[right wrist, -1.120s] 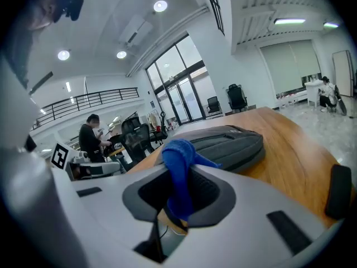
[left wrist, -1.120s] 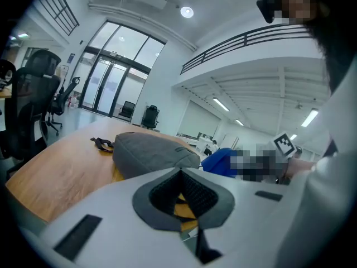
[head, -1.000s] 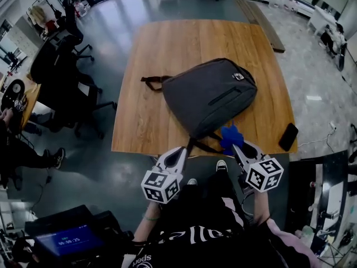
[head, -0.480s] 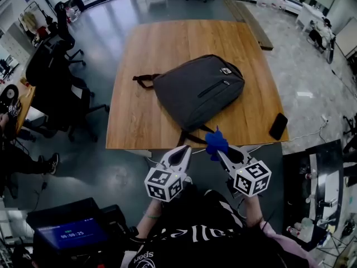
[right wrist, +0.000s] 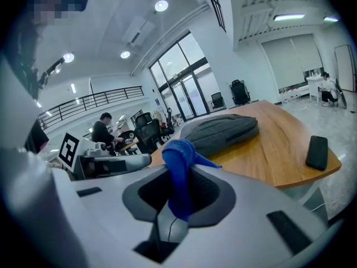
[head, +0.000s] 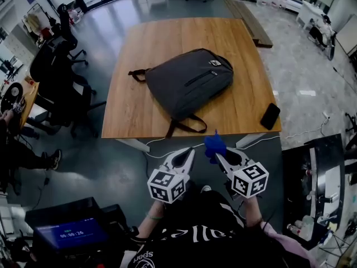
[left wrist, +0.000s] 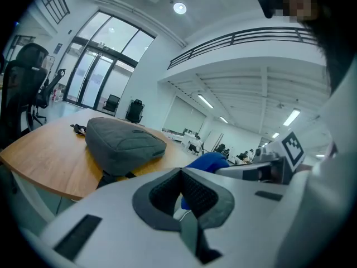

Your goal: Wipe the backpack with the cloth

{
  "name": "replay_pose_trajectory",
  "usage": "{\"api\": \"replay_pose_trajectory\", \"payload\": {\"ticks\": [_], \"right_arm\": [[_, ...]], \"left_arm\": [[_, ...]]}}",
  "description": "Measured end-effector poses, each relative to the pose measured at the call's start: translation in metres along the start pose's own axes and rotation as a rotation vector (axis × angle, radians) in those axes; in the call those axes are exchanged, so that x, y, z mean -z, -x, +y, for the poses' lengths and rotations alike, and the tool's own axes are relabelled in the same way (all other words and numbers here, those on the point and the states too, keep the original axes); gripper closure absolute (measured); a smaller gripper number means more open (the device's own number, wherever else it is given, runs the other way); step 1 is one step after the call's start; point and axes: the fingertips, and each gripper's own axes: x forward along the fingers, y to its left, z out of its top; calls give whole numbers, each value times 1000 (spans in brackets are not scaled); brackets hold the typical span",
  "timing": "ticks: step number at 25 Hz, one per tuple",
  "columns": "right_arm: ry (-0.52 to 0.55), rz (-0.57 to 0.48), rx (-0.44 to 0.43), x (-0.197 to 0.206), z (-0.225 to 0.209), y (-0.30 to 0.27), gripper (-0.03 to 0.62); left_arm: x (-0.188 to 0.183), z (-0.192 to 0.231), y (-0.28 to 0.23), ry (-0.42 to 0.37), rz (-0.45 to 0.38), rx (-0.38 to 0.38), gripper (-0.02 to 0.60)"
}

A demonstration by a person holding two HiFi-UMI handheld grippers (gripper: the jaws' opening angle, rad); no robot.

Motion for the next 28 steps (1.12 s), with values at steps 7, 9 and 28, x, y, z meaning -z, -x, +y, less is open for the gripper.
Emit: {"api": "replay_pose_trajectory", "payload": {"ticks": [7,9,28], "right_arm": [[18,21,-16,27,-11,47,528],[25,28,-23,33,-13,56,528],[20,44,-25,50,-6,59,527]], "left_arm": [[26,-49,6,-9,-7,-30,584],[33,-57,8,-11,-6,-40,584],[41,-57,15,-24,-14,-41,584]]}}
